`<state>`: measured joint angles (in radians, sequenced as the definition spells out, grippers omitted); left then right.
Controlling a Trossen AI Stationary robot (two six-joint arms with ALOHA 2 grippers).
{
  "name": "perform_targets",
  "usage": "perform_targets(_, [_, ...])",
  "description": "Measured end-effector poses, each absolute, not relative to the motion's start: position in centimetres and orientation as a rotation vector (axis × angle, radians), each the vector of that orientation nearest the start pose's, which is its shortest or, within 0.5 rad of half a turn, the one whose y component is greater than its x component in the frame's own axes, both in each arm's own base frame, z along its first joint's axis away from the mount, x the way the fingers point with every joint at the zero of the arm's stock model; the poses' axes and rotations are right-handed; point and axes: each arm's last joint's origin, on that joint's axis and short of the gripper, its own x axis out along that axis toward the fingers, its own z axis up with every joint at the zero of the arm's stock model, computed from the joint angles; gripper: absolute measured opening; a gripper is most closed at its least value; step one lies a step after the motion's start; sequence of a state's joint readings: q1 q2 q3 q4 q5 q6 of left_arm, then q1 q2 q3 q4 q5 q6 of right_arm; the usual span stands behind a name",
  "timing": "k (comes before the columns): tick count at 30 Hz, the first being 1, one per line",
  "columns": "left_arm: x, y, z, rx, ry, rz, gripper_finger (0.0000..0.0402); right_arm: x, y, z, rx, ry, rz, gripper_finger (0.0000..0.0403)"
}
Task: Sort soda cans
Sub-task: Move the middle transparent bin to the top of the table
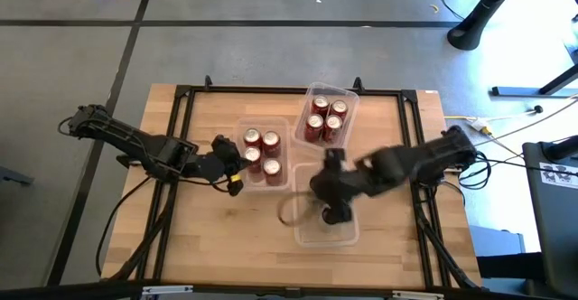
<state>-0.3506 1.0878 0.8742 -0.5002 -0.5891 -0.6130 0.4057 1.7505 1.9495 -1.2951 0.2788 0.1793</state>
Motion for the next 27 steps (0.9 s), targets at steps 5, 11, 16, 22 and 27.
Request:
perform_targets(5, [22.4, -8.5, 28.8, -0.257, 0.456, 0.24, 0.0001, 28.4, 16.5, 38.6, -0.282, 1.036, -0.021, 0.0249])
perform_targets(11, [23.8, -11.5, 28.3, -0.242, 0.454, 0.142, 0.0, 25.3, 19.9, 37.6, -0.368, 1.001, -0.094, 0.0139])
perform_targets(16, [24.7, -14.2, 27.5, -0.178, 0.503, 0.084, 0.0, 22.0, 20.1, 35.9, -0.341, 0.979, -0.21, 0.0062])
perform_targets(22, [26.3, -16.3, 26.2, -0.055, 0.568, 0.049, 0.0, 18.9, 19.9, 32.5, -0.25, 0.896, -0.326, 0.0004])
perform_targets(27, [27.1, -16.1, 24.8, 0.046, 0.629, 0.061, 0.0, 17.4, 19.7, 29.6, -0.192, 0.863, -0.39, 0.0018])
